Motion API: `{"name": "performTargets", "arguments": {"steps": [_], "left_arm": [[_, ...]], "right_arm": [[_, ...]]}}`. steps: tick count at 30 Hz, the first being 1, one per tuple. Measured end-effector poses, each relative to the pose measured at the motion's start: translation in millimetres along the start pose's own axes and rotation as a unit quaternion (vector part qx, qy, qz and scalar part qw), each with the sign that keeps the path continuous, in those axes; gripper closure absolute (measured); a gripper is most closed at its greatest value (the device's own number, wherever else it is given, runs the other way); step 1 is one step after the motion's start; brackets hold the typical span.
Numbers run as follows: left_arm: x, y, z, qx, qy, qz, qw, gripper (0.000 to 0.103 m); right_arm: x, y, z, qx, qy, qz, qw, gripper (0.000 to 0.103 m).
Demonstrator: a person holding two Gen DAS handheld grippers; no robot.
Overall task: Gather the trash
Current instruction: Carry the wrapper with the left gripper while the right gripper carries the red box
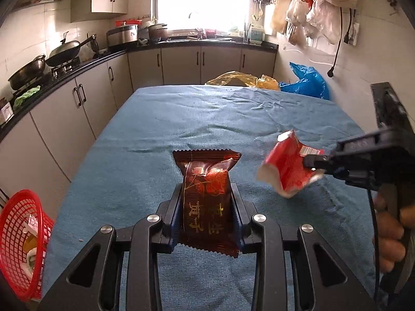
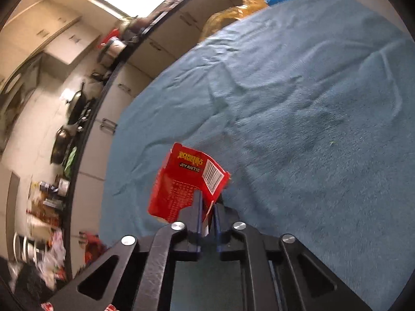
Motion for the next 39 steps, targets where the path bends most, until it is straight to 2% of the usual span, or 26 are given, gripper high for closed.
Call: {"name": "performTargets", "arguments": {"steps": [4,7,9,14,20,39], "left_arm": [[3,0,4,-0.004,-0.009,0.003,0.9999,0.071],[4,1,5,-0.002,-0.016,0.006,0.9999,0.071],[5,2,6,0.001,-0.021,0.008,0.9997,0.071],[7,1,6,0.008,-0.028,0.008,0.9995,0.071],[5,0,5,0.013,-0.027,0.006,0.9995,0.071],[5,5,1,0.023,-0.025,0.008,0.9994,0.071]], "right_arm": [[-10,16,35,0.000,-0.052,0.047,0.998,0.098],[-15,28,57,-0.019,-0.100,0.100,0.990,0.098],[-17,31,63,-0.028,-0.114,0.122,0.986,0.098],[-19,45,64,-0.041,-0.127,0.167,0.977,0.098],[-22,57,66,-0.029,-0.129,0.178,0.975,0.098],[-27,64,66,-0.033,-0.131,0.201,0.970,0.098]]}}
Point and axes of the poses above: each gripper's, at about its wrist camera, not at the fingertips, and z roughly against the way its jaws point, y to its left, x to its top, the point moved 10 cm from there along -z, roughly the way its jaws point, and after that the axes turned 11 degrees about z, right-handed, at the moved point
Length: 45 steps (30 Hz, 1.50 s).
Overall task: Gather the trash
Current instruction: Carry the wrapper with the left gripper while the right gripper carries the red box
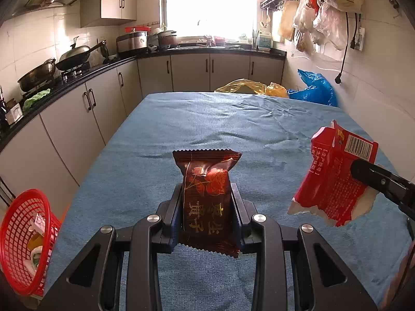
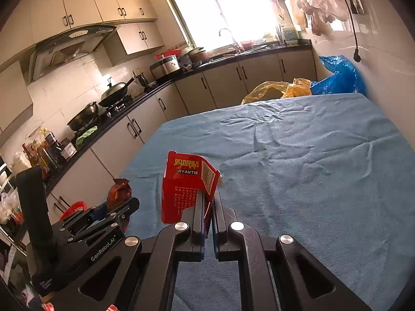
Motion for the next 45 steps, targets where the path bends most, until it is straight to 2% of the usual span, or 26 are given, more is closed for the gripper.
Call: {"name": "performTargets", "arguments": {"steps": [18,26,38,45], "left_arm": [[8,8,7,0.029,-0.021,0.001,0.9994,0.071],[11,26,37,0.051,-0.040,0.009,0.9979,0.071],[9,74,88,0.080,-0.072,0.027,0.9938,0.071],[8,108,101,0.093,-0.077,0.049,0.9914,0.071]], "right_arm": [[5,10,7,-0.015,-0.021,0.025,0.999,0.098],[6,18,6,0.001,-0.021,0.024,0.999,0.098],[11,66,14,0.031,-0.022,0.051,0.998,0.098],[6,107,8,0.058,-0.007,0.064,0.996,0.098]]}}
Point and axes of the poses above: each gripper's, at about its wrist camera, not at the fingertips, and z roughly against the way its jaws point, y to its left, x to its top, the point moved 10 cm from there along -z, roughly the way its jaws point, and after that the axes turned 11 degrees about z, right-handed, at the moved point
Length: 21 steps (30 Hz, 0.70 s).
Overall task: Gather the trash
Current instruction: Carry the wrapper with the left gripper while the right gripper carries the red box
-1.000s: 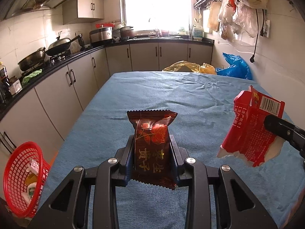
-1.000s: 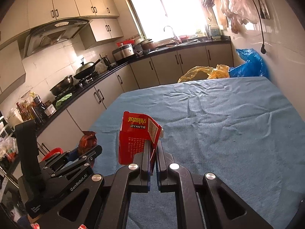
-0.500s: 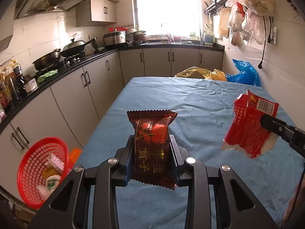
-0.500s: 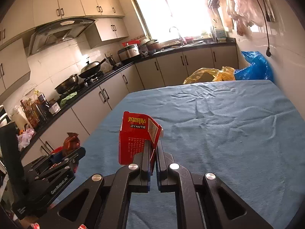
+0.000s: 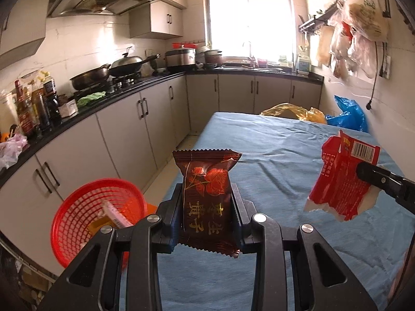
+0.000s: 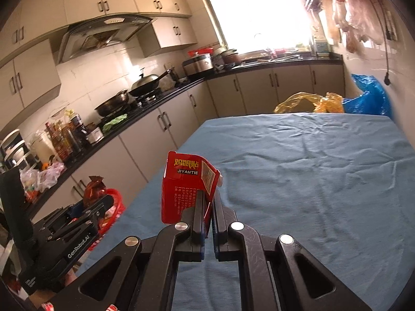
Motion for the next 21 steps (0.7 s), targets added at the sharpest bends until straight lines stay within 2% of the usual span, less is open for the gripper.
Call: {"name": "performTargets", "arguments": {"steps": [11,21], "left_arm": [[1,57,0,0.016,-0.001,0.038,0.9991,0.071],[1,118,4,0.048,-0.004,0.073,0.9962,0.071]], "right_arm": [[11,59,-27,0.030,0.017,0.030,0.999,0.098],[20,119,-54,0.063,0.029,0.056,0.996,0.098]]}}
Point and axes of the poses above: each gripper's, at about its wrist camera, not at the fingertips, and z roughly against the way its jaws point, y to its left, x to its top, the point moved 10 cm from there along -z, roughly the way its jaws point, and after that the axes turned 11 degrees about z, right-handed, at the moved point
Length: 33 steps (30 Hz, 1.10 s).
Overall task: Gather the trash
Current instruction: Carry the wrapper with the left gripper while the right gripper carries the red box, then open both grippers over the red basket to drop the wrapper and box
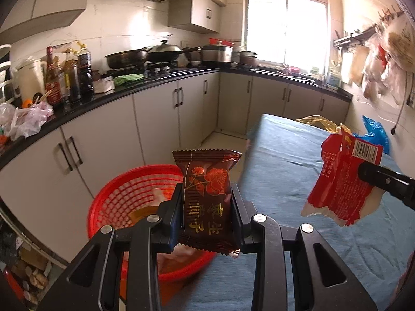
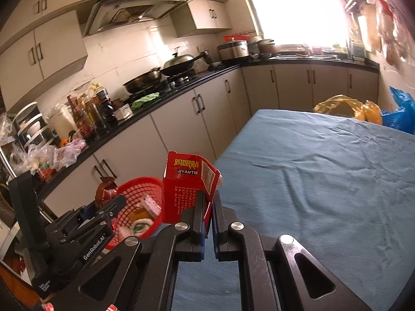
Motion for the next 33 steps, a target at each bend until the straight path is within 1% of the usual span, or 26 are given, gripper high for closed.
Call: {"name": "performTargets", "arguments": {"steps": [6,11,24,33], "left_arm": [[1,27,-4,0.017,0.001,0.010,0.9998,0.071],[2,42,-9,0.027,0.003,0.015,0.9995,0.071],[1,73,-25,0.045,0.014,0.030,0.9984,0.071],[0,86,-30,0.052,0.018,0.040,0.9977,0.071]], "right_arm": [[8,25,-15,0.014,0.002,0.013,1.000,0.098],[12,41,-31,0.022,0.009,0.021,1.000,0.098],[17,66,-65,0.034,0.024,0.027,0.999,0.098],[21,80,-82,0.036,0.032,0.037,0.998,0.098]]}}
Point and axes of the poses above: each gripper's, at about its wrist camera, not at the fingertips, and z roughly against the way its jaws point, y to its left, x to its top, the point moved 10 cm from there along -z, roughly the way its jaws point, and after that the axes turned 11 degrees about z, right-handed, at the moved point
